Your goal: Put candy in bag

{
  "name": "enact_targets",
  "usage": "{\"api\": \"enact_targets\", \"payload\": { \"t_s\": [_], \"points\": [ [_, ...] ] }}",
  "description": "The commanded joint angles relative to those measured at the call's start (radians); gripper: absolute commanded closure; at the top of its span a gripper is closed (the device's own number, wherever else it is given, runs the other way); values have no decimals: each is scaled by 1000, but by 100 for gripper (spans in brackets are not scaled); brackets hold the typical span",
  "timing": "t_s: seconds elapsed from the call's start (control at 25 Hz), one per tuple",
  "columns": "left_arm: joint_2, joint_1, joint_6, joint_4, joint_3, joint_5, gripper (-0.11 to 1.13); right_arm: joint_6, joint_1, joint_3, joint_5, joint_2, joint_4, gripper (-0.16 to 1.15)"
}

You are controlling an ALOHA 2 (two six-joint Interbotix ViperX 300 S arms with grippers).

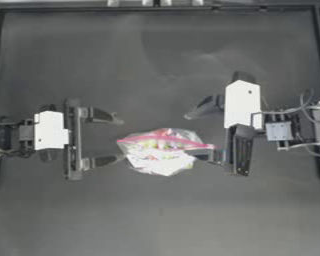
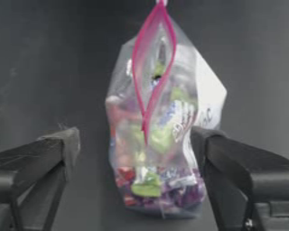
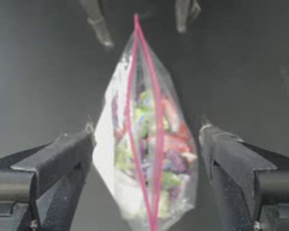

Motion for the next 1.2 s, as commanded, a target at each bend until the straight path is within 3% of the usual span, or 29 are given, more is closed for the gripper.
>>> {"api": "enact_targets", "payload": {
  "t_s": [0.04, 0.6, 1.2],
  "points": [
    [-57, 6, 2, -3, -28, 12, 1, 0, 2, -9, -8, -23, -5, 0],
    [-305, 21, 6, -3, -48, 270, 1, 0, -5, 44, -34, -106, -31, 0],
    [-534, 21, 6, -2, 3, 402, 3, -2, -57, 207, -190, -270, -44, 0]
  ]
}}
